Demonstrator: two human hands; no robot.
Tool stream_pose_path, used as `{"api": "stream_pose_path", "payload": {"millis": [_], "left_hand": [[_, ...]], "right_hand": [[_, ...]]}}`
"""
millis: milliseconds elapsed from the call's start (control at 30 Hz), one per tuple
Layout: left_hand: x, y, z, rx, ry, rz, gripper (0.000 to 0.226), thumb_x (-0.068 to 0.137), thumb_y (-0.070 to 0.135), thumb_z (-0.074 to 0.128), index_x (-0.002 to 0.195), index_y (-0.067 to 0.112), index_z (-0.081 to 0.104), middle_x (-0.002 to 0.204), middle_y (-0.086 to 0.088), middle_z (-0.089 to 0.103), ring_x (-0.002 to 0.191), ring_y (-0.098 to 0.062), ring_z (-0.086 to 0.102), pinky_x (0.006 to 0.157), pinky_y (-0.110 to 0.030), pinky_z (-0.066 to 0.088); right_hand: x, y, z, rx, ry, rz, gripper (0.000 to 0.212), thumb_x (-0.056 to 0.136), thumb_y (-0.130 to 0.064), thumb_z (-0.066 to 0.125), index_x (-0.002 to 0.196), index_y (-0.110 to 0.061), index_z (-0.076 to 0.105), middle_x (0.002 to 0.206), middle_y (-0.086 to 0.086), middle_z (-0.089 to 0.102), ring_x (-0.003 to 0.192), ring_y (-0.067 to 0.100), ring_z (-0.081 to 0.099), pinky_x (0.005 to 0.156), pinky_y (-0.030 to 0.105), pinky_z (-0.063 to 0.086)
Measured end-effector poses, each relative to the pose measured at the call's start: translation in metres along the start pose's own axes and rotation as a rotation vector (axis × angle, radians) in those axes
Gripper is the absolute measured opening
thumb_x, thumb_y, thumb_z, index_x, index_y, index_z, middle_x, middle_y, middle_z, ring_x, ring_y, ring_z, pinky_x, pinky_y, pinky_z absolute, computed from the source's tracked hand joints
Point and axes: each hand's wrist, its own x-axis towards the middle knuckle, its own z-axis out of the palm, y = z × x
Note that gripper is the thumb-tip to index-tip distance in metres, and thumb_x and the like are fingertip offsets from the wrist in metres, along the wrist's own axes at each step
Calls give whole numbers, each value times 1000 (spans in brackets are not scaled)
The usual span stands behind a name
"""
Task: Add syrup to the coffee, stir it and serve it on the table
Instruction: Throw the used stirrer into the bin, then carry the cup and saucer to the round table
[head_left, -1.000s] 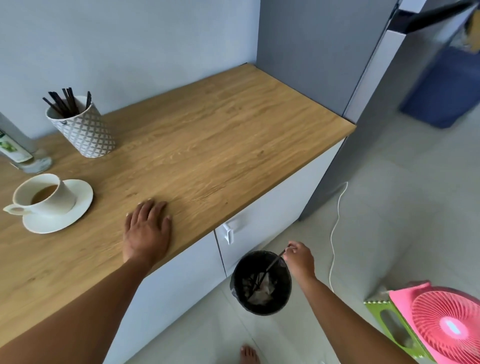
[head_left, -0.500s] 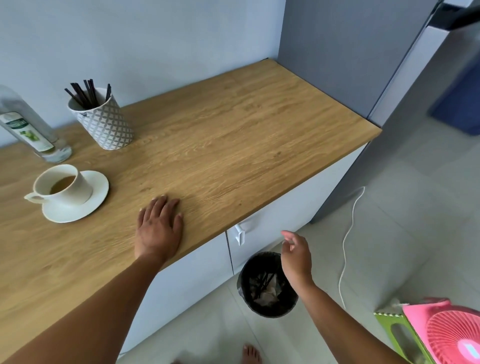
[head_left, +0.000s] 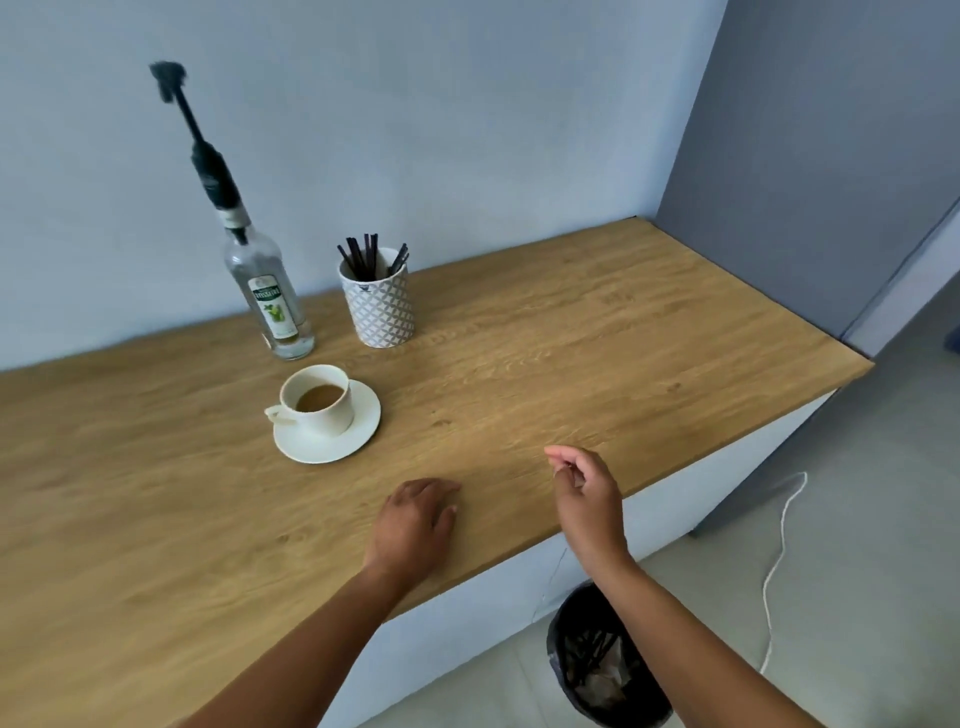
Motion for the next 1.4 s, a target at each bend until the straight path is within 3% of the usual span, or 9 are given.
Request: {"api": "stream_pose_path", "payload": {"millis": [133, 233, 300, 367, 467, 567, 767, 1000, 1400], "left_hand": [[-19, -45, -41, -153, 161, -105, 17, 91, 24, 66, 104, 31, 73, 105, 7, 74, 94, -12, 67, 83, -31, 53], [-23, -76, -72, -285, 249, -295, 15, 87, 31, 70, 80, 42, 63, 78, 10, 68, 69, -8, 63, 63, -32, 52], [-19, -96, -90, -403, 323, -407, 11, 86, 35, 71, 82, 36, 61, 68, 6, 64, 62, -14, 62, 55, -32, 50], [-9, -111, -105, -492, 388, -445, 17, 86, 30, 74, 97, 32, 61, 72, 4, 63, 66, -16, 61, 58, -28, 45], [11, -130, -124, -535, 404, -470, 48, 85, 24, 77, 128, 25, 59, 104, 0, 65, 84, -16, 64, 71, -24, 44], [29, -142, -133, -590, 374, -507, 57, 86, 23, 76, 139, 24, 55, 126, -5, 65, 99, -17, 65, 83, -26, 42], [53, -152, -129, -595, 335, -560, 40, 86, 31, 73, 125, 30, 65, 110, 5, 72, 96, -10, 65, 75, -25, 49], [56, -159, -115, -655, 405, -571, 23, 88, 26, 68, 106, 38, 75, 97, 7, 78, 95, -15, 73, 87, -50, 59], [55, -151, -107, -696, 496, -597, 24, 90, 28, 70, 103, 48, 72, 103, 12, 79, 94, -8, 74, 87, -44, 60]], "right_hand": [[13, -21, 63, -45, -152, -9, 27, 96, -14, 52, 97, -38, 65, 110, -8, 67, 101, 4, 63, 77, 16, 47], [24, -35, 107, -99, -215, 2, 20, 94, -17, 55, 100, -31, 67, 107, -5, 69, 92, 8, 63, 74, 19, 47], [31, -43, 132, -133, -267, 15, 19, 92, -16, 57, 104, -27, 67, 107, -2, 69, 90, 10, 63, 71, 19, 45], [39, -50, 153, -157, -326, 41, 23, 89, -18, 62, 111, -25, 65, 112, 0, 68, 92, 10, 61, 72, 19, 43], [52, -58, 178, -195, -413, 57, 44, 84, -23, 70, 127, -25, 58, 126, -2, 62, 110, 12, 59, 87, 23, 43], [67, -64, 198, -233, -489, 33, 61, 82, -22, 74, 137, -24, 49, 137, -3, 58, 124, 15, 54, 96, 26, 41], [93, -65, 225, -258, -591, 26, 78, 79, -27, 76, 146, -26, 38, 145, -1, 51, 131, 18, 48, 108, 38, 41], [110, -55, 235, -261, -649, 8, 77, 79, -29, 75, 147, -24, 38, 142, 1, 54, 130, 17, 50, 107, 35, 41], [123, -49, 232, -353, -680, -102, 70, 81, -34, 74, 143, -27, 43, 135, 1, 61, 124, 18, 56, 102, 37, 46]]}}
